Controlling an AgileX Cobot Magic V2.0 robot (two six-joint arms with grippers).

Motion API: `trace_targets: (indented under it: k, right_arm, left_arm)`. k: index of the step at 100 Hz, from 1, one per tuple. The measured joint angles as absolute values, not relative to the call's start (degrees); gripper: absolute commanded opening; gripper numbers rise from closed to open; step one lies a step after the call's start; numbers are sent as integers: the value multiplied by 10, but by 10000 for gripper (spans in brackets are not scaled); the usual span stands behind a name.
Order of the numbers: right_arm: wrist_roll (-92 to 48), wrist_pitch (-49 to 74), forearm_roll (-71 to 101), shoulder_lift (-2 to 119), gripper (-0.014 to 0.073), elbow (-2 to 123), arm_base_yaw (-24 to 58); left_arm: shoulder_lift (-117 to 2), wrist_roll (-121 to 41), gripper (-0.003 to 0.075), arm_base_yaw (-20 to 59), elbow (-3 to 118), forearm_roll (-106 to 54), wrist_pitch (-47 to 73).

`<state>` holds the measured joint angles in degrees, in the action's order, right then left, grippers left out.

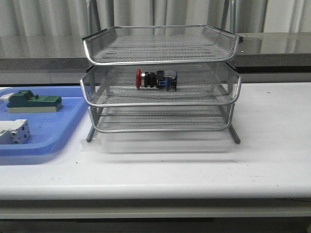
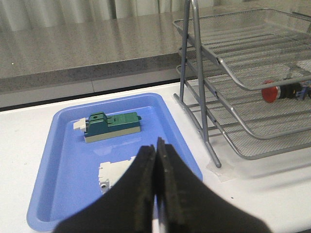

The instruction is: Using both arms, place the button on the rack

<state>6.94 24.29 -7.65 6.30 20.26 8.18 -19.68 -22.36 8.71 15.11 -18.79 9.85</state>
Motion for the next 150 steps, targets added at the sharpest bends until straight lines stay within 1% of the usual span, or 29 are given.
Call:
trace_targets:
  k: [19,42,69,94,150]
  right_arm:
    - [32,197,-13,-2,-60,117,40]
    - [26,167,0,-6,-60,49,23]
    - [26,78,0,-6,-60,-9,23]
    - [25,48,0,-6,-60,-15,23]
    - [25,48,0,-6,-60,-15,23]
  left_arm:
    - [-197,-224,-20,87,151,-188,99]
    - [-197,-224,-20,87,151,-188,99]
    - [-197,-224,-20,87,151,-188,99]
    - [-197,-224,-20,87,151,-188,99]
    - [-197,-224,-20,87,151,-188,99]
